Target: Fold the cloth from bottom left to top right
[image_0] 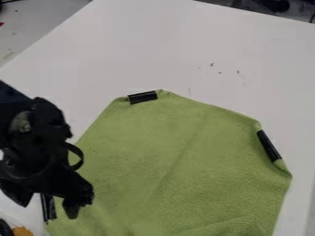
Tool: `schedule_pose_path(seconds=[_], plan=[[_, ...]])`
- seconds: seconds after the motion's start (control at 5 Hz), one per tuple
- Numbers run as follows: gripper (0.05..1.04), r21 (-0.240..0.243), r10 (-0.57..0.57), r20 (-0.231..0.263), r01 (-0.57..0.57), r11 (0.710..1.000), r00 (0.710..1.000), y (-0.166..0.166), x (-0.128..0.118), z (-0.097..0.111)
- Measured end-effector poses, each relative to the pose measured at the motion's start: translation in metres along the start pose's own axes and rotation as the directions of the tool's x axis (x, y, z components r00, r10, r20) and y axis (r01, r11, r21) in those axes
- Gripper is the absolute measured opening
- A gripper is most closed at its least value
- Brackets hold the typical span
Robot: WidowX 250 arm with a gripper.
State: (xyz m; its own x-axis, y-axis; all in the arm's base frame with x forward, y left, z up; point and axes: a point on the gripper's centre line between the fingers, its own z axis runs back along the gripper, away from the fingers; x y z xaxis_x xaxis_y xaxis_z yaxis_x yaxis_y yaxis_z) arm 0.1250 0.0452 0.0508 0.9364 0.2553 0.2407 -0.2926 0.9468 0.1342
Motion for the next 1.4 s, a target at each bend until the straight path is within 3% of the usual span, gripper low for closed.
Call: schedule_pose_path(seconds=[0.2, 0.4, 0.8, 1.2, 1.4], plan=[[1.001, 0.023, -0.028, -0.054, 0.029, 0.999, 0.998, 0.015, 0.001, -0.018], [1.001, 0.02, -0.024, -0.069, 0.026, 0.999, 0.997, 0.023, 0.003, -0.035], [0.947, 0.013, -0.018, -0.047, 0.019, 1.0, 0.999, 0.032, 0.009, -0.053], [0.545, -0.031, -0.02, -0.032, 0.019, 0.999, 0.999, 0.032, 0.018, -0.06], [0.394, -0.046, -0.036, 0.016, 0.037, 0.998, 0.999, 0.039, 0.035, -0.064]])
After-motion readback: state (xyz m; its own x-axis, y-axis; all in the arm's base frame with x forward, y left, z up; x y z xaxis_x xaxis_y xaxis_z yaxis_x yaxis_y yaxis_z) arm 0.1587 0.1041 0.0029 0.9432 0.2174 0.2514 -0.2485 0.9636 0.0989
